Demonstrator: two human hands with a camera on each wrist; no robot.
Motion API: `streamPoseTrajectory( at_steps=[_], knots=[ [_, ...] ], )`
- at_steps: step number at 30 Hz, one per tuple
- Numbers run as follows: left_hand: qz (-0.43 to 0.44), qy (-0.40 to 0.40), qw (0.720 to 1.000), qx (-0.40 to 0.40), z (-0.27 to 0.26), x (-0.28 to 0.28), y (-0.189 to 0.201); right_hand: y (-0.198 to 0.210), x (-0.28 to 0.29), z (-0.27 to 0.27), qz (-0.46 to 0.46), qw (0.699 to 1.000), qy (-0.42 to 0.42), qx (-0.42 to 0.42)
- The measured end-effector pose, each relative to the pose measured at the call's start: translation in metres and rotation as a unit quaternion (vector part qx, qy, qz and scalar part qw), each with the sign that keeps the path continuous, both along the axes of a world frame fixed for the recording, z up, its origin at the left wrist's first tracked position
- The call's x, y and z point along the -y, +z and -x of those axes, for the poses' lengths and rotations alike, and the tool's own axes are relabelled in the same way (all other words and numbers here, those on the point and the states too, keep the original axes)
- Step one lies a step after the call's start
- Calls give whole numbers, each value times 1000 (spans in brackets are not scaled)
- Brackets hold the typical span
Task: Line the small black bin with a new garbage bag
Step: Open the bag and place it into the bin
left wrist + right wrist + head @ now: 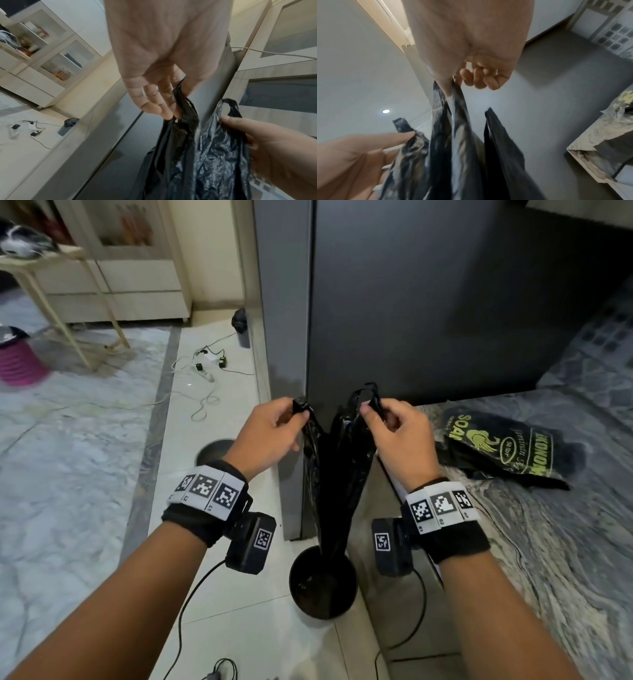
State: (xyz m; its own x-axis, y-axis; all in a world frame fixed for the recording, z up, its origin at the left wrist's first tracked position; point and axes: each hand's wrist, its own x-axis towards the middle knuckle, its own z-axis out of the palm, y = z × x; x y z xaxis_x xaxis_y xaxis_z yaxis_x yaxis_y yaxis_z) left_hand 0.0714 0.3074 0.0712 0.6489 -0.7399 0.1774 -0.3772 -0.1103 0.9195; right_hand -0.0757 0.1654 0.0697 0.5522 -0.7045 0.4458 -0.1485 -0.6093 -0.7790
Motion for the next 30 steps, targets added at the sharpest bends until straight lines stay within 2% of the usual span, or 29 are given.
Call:
streamPoseTrajectory(
  at_steps=[4,9,12,15,20,30],
  knots=[
    [-4,24,1000,-10,-9,-13,-5,-8,-2,1,-56,997,14,-52],
    [-27,7,1000,-13,-8,-20,-28,-25,-16,3,-231,971,35,-52],
    [-47,-5,999,-18,-8,-24,-41,-36,-23,3,-265,962,32,-56],
    [-60,-16,998,-21,-9,-28,-47,-48,-26,0,-245,967,-8,-75],
    [-60,-10,998,-33,-19,-34,-54,-60,-17,-5,-134,983,-83,-96],
    [-94,27,993,-64,-39,-50,-98,-71,-8,0,-75,976,-74,-191]
  ],
)
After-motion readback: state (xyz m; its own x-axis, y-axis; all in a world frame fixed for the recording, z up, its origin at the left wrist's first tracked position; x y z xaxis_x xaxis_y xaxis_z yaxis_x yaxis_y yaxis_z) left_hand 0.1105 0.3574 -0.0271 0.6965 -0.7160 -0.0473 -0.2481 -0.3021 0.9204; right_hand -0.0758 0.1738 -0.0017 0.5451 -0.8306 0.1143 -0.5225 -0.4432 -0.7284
